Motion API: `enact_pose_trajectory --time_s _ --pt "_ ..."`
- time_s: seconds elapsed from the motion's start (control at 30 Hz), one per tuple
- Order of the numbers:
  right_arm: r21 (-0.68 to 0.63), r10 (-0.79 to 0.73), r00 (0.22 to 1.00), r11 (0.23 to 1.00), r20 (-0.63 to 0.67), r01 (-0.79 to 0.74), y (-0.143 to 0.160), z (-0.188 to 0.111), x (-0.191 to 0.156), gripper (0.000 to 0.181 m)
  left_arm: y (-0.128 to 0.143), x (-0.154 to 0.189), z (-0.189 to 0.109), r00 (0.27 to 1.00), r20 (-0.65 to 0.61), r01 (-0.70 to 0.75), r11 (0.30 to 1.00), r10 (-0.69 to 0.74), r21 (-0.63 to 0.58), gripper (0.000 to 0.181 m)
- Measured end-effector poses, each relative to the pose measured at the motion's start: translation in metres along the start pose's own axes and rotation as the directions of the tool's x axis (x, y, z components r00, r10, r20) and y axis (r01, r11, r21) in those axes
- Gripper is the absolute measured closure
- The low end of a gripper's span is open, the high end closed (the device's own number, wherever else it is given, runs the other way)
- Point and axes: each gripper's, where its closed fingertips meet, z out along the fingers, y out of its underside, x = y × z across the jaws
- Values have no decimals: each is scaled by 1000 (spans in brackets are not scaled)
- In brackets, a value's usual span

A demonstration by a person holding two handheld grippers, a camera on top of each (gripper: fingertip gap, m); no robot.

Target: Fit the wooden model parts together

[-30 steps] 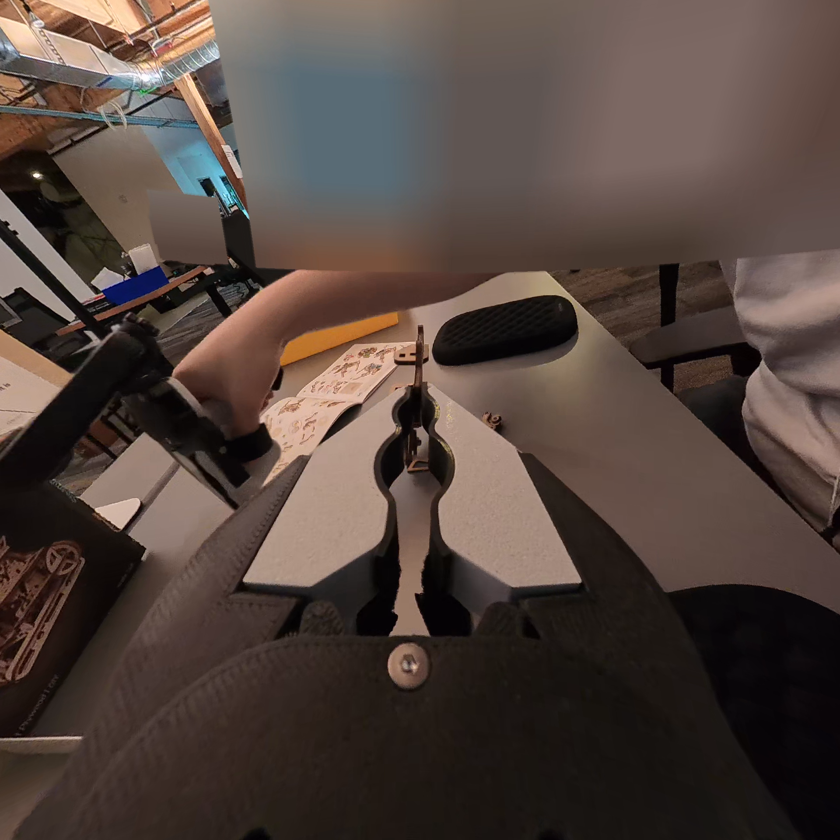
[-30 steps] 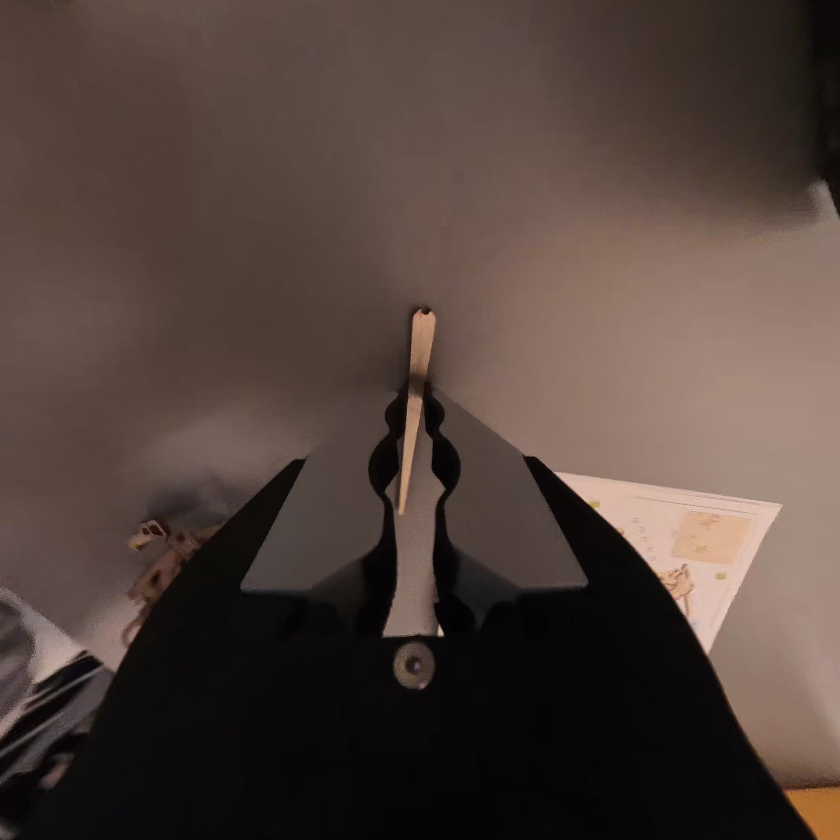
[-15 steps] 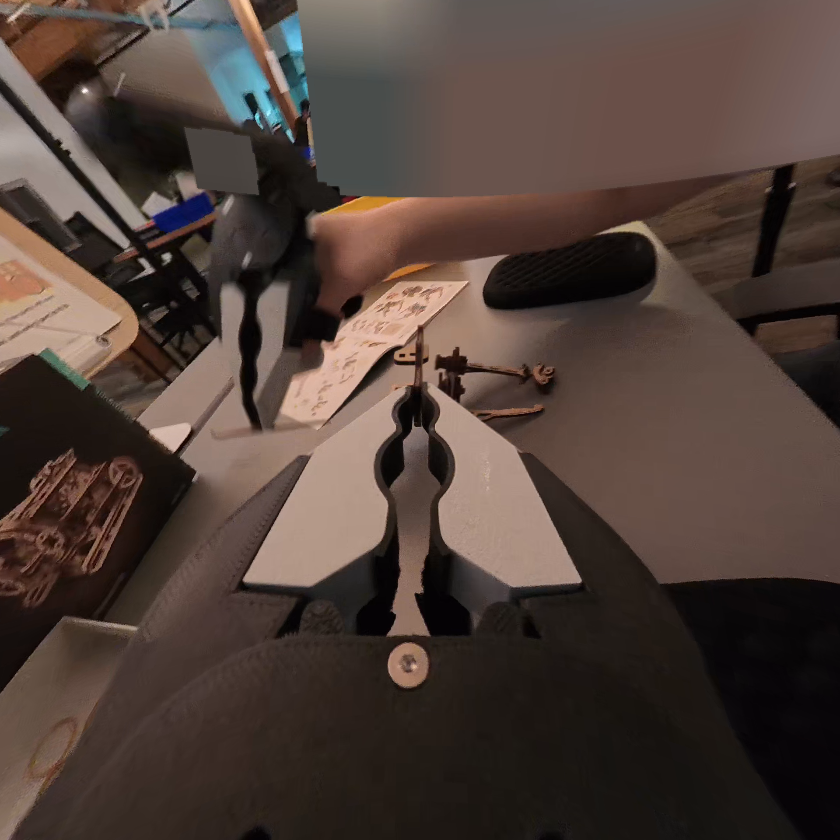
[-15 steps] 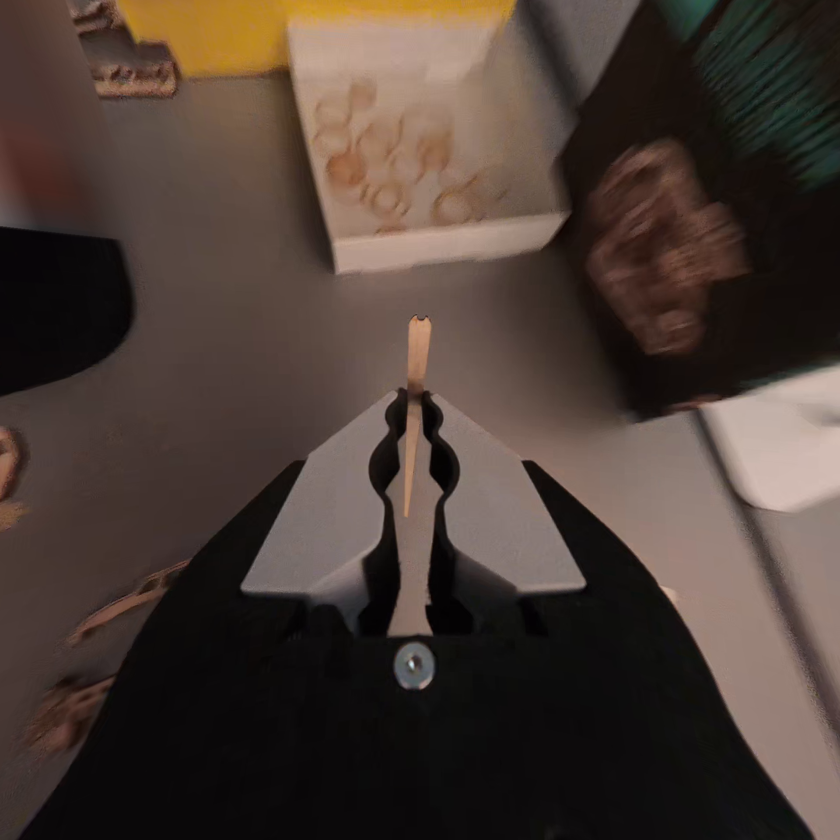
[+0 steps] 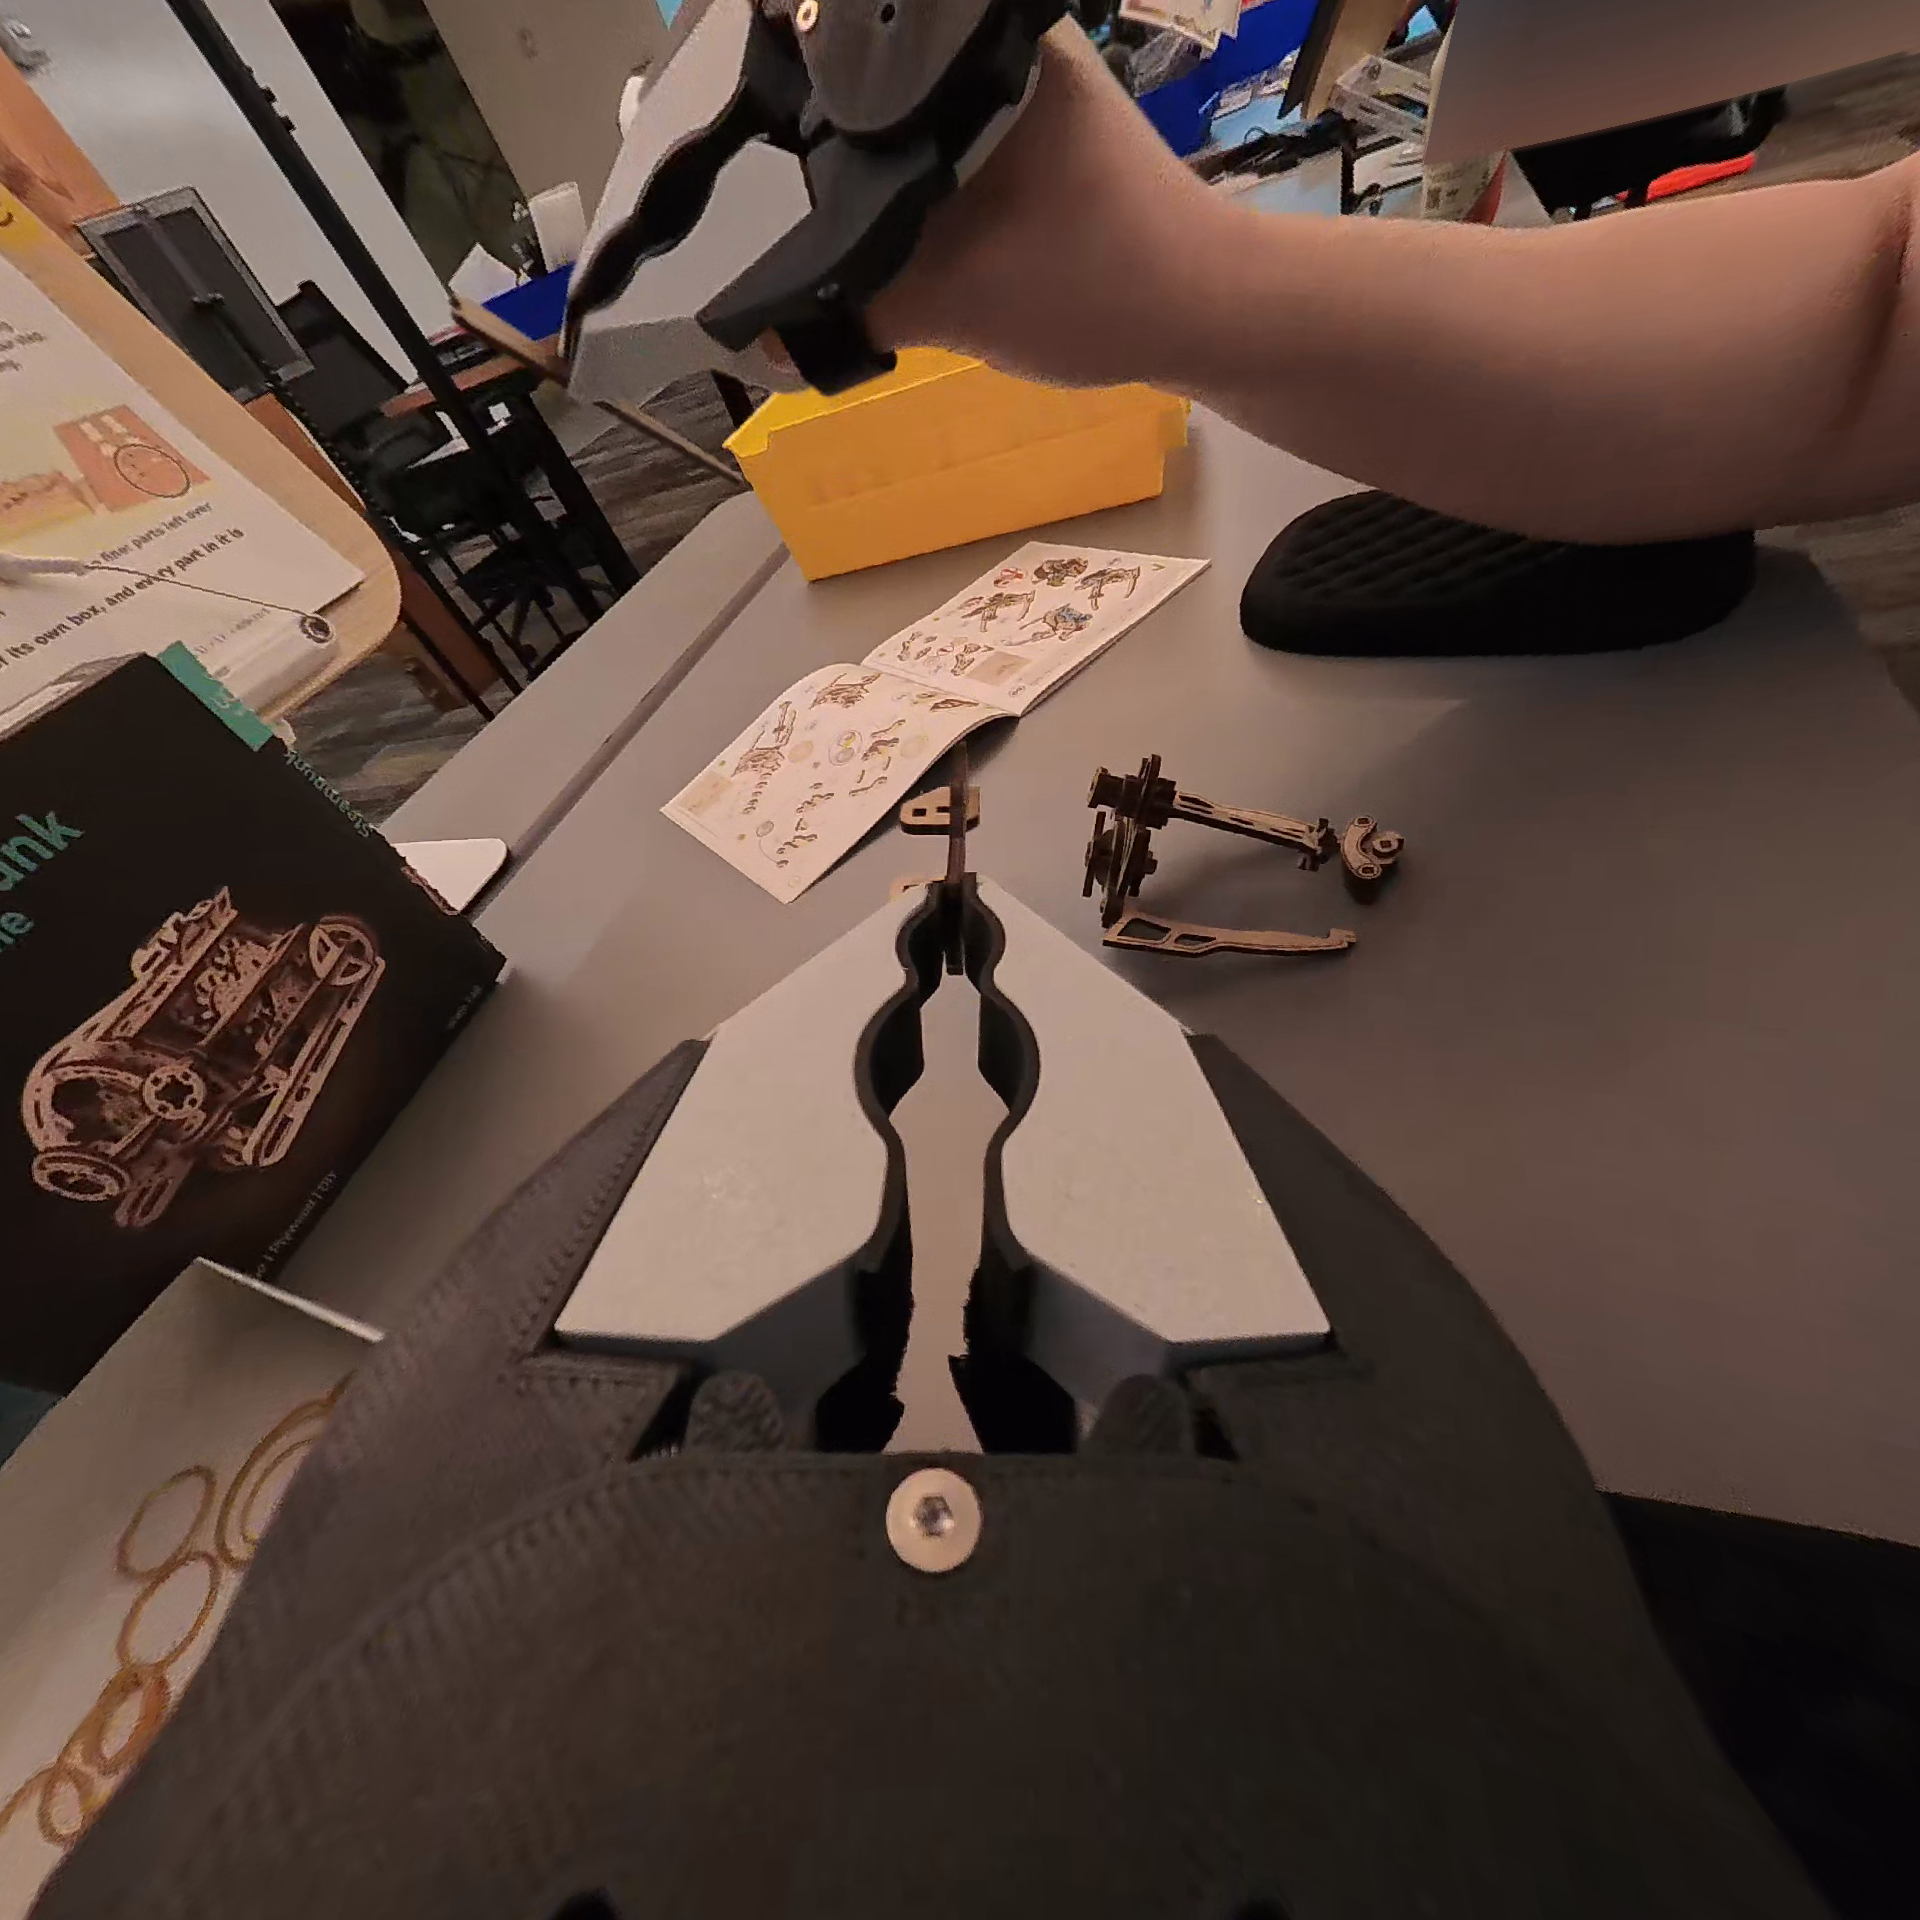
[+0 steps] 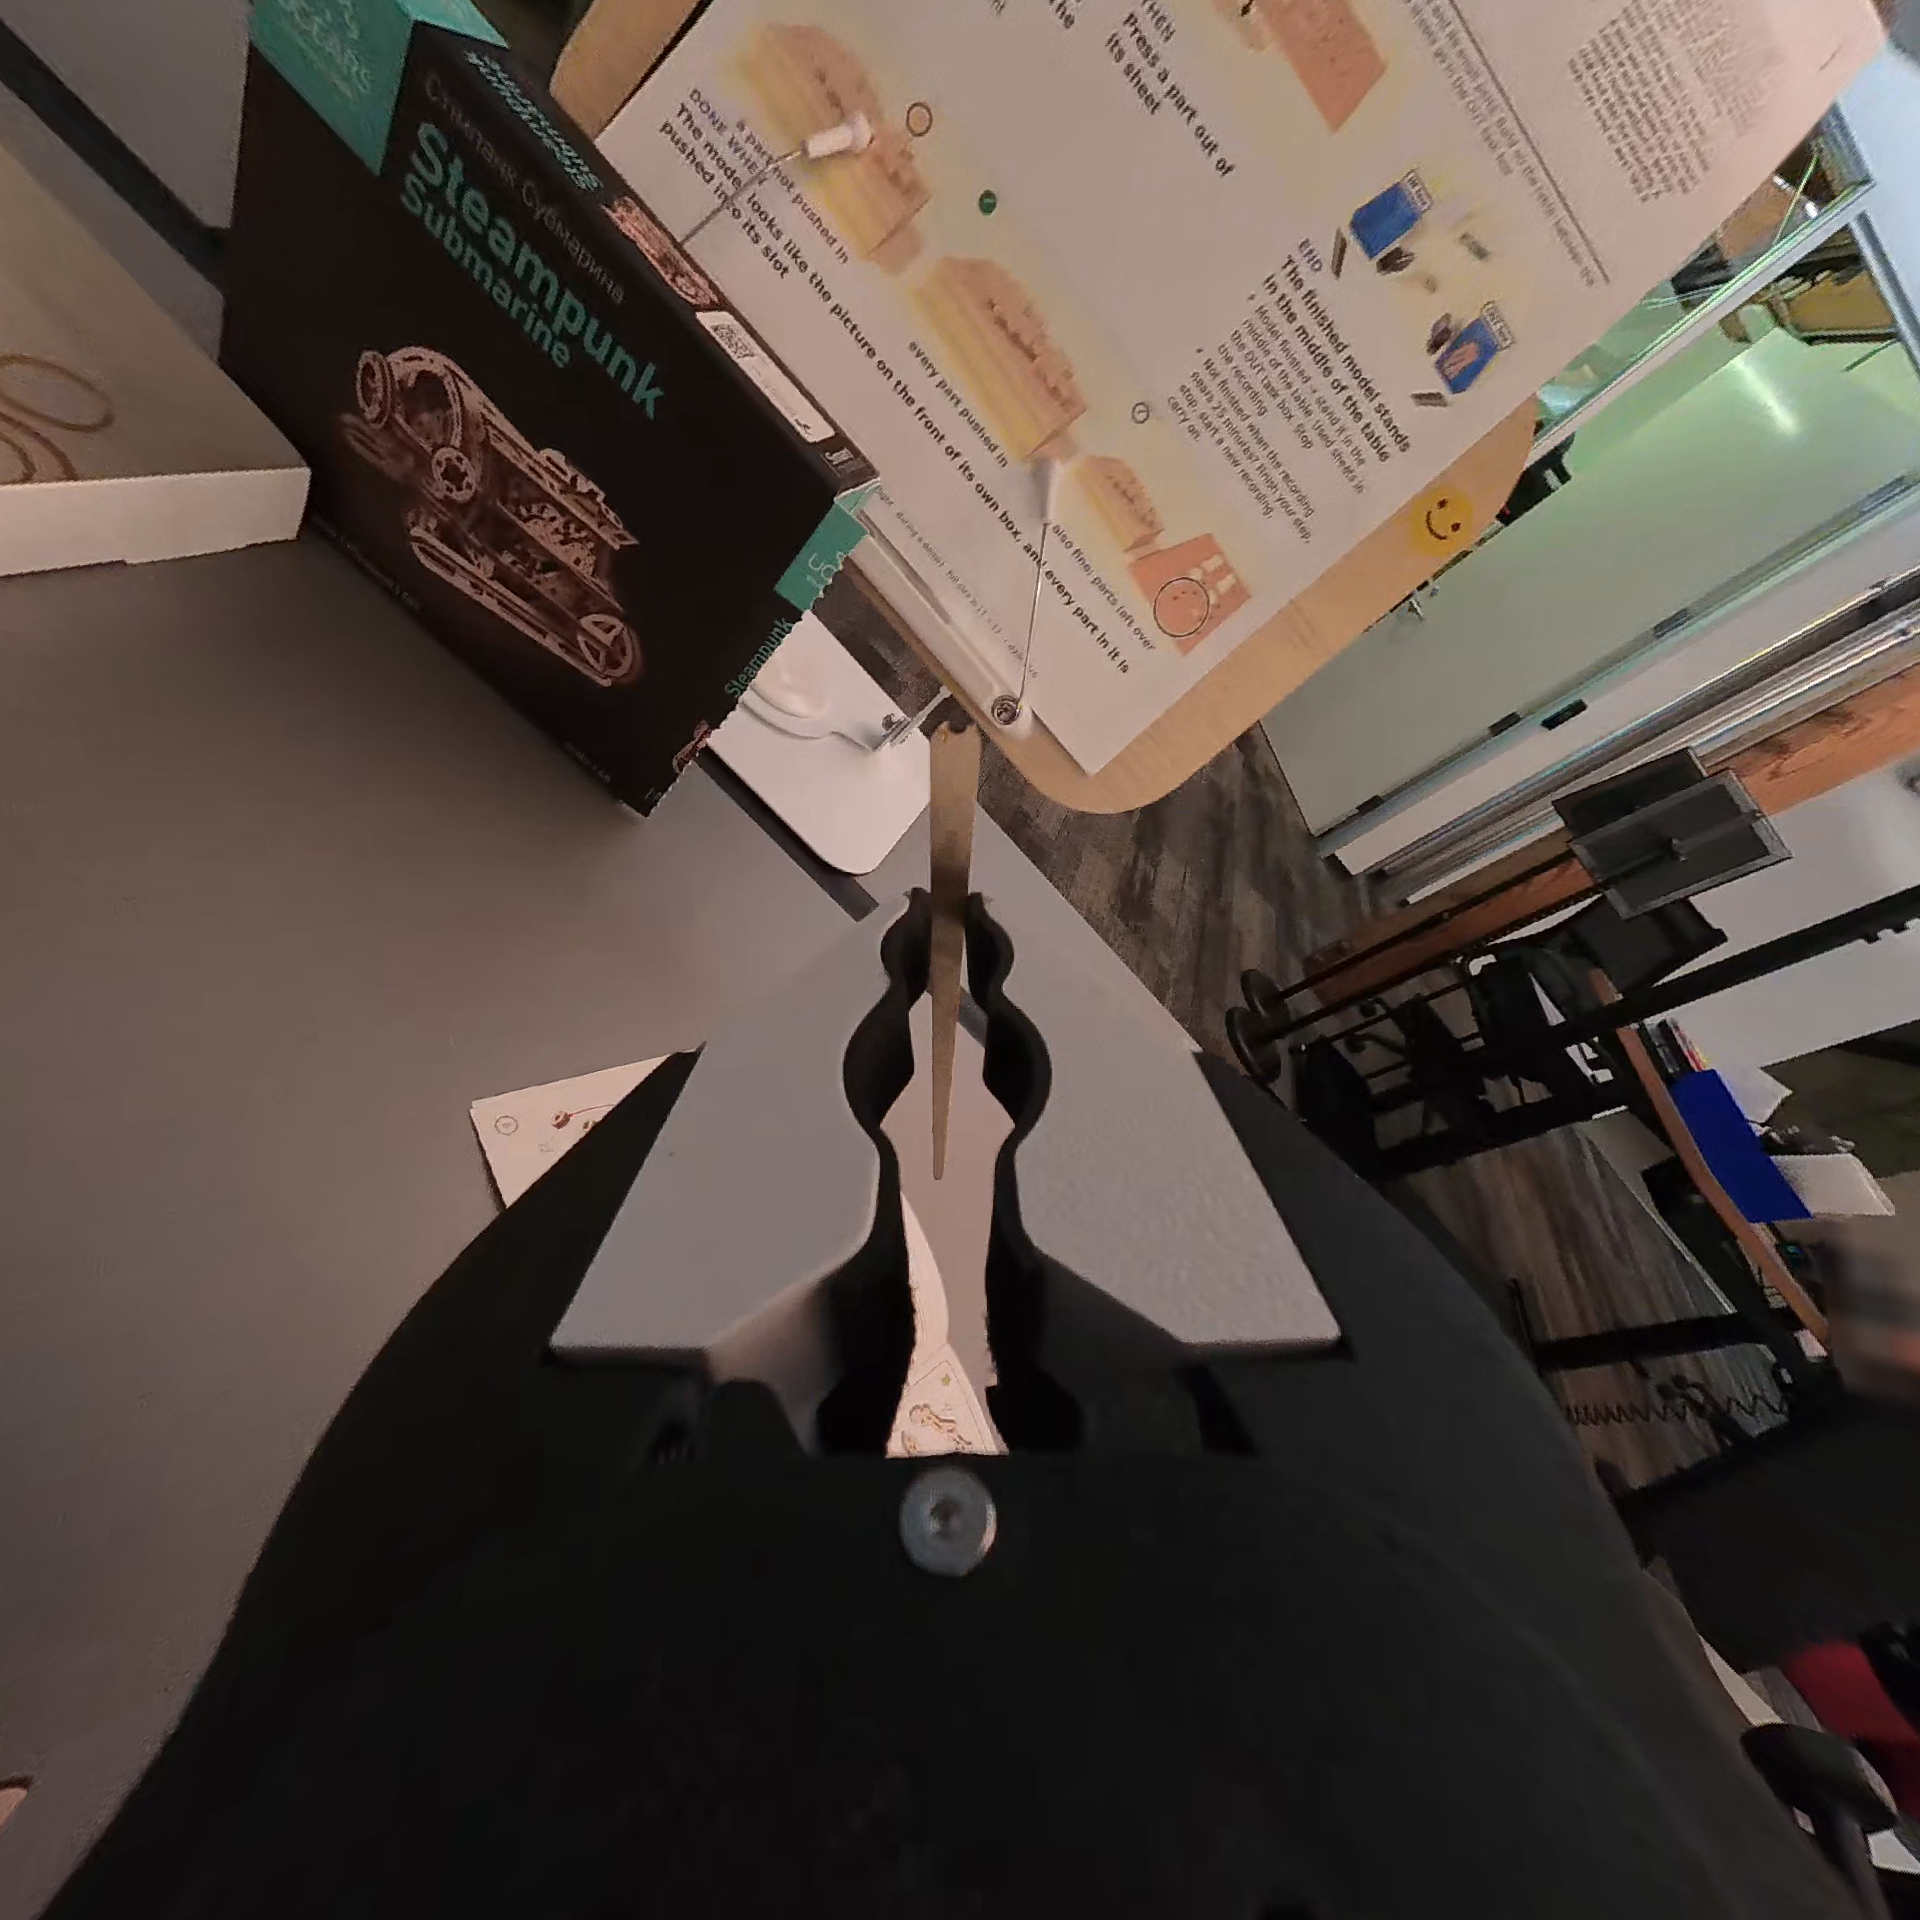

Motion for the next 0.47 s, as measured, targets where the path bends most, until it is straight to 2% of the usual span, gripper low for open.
enact_pose_trajectory --time_s 0.17,0.23,0.27,0.33,0.37,0.4,0.43,0.47 --pt "19 -14 1000 1000 23 13 1 1 -4 177 -7 -1 2 1000 -22 9 1000 -8 24 181" --pt "83 29 988 996 150 -42 -9 -2 -16 176 -17 0 2 998 -57 -15 998 19 60 181" --pt "170 48 953 980 300 -103 -26 -13 -30 176 -25 3 1 994 -105 -33 996 42 83 181" --pt "335 55 830 898 555 -284 -71 -51 -36 176 -44 15 -5 961 -259 -65 988 99 137 181" --pt "407 -24 703 829 711 -384 -97 -85 -40 176 -57 21 -9 932 -342 -64 983 121 174 181" --pt "427 -123 537 760 834 -489 -116 -122 -41 176 -70 26 -13 893 -426 -54 976 142 213 181" --pt "399 -191 388 711 902 -579 -129 -150 -35 177 -82 32 -19 836 -527 -30 971 154 236 181" --pt "397 -290 272 656 918 -641 -137 -175 -29 177 -92 33 -21 795 -584 -17 968 166 251 181"
